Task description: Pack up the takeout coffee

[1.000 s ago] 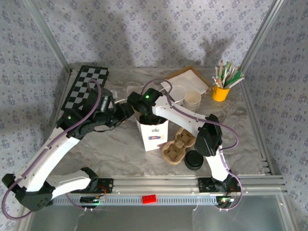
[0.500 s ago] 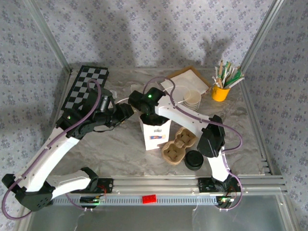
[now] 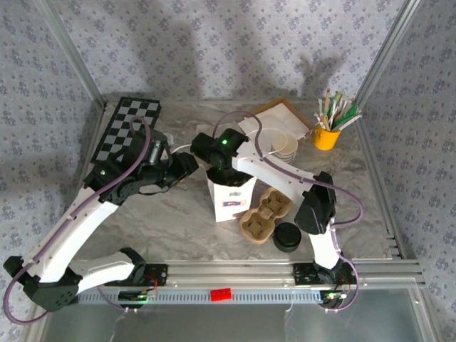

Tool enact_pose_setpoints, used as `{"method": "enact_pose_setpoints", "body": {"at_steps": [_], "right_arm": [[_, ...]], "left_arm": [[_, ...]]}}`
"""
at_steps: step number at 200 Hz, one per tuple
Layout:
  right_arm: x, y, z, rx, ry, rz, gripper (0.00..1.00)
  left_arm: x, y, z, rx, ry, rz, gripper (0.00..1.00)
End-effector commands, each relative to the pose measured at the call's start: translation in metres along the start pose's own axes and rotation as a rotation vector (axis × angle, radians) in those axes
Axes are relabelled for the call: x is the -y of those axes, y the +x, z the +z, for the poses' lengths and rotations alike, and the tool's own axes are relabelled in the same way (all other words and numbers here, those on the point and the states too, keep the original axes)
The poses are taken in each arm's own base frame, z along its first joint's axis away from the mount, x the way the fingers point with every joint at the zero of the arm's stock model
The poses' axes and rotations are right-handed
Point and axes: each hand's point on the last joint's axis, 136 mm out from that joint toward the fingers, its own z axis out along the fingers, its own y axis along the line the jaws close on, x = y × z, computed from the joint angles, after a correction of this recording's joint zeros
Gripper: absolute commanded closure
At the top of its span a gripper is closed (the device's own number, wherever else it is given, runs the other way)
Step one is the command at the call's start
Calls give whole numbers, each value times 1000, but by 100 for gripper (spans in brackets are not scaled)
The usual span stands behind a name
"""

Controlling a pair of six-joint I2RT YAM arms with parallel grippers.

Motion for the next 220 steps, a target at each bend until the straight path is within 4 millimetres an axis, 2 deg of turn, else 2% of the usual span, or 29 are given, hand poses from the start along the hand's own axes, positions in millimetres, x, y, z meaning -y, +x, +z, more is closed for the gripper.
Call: {"method": "enact_pose_setpoints", "body": {"at_steps": [1,87,220], "right_arm": [[9,3,-15,27,16,12,9],[12,0,-24,47,7,13,0],[15,-10,-54,74,-60,48,0]], "left_arm": [[5,-8,-9,30,9,15,66],[3,-14,-15,46,-7,9,66],[0,-14,-8,29,-34,3,74]]}}
